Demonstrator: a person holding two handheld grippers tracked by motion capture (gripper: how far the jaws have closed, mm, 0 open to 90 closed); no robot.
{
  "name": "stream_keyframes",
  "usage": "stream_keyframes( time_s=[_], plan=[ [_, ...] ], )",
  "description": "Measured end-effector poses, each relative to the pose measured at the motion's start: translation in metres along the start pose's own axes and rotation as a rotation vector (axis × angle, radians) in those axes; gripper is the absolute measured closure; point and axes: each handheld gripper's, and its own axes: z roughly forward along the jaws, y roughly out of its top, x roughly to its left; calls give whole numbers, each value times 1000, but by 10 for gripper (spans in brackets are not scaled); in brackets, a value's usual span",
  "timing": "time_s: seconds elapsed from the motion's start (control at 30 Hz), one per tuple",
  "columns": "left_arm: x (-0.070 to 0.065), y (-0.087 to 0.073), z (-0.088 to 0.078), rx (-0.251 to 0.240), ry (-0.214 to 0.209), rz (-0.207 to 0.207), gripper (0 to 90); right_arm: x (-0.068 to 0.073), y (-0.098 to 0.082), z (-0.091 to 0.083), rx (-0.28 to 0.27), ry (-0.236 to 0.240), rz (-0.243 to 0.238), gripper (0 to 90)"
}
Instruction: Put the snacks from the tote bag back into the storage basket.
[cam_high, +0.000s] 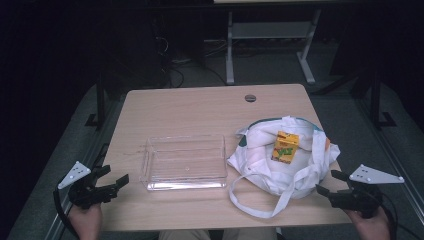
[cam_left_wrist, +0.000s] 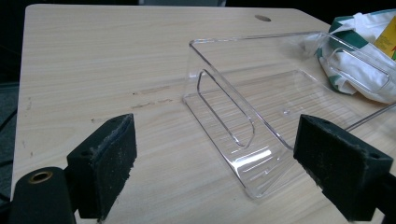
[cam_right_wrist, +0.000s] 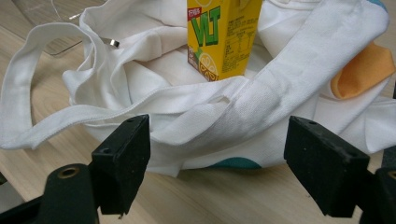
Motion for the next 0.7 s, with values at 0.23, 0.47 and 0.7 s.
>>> stream_keyframes(
  time_s=[0.23,0.47,0.7],
  plan=[
    [-1,0,0,-6,-1,-9,127,0,1,-2,-4,-2,-7,223],
    [-1,0,0,-8,-3,-10,127,0,3,-1,0,5,-8,217],
    [-1,-1,-1,-8,-4,-18,127,-4,9,0,17,40,16,185]
  ],
)
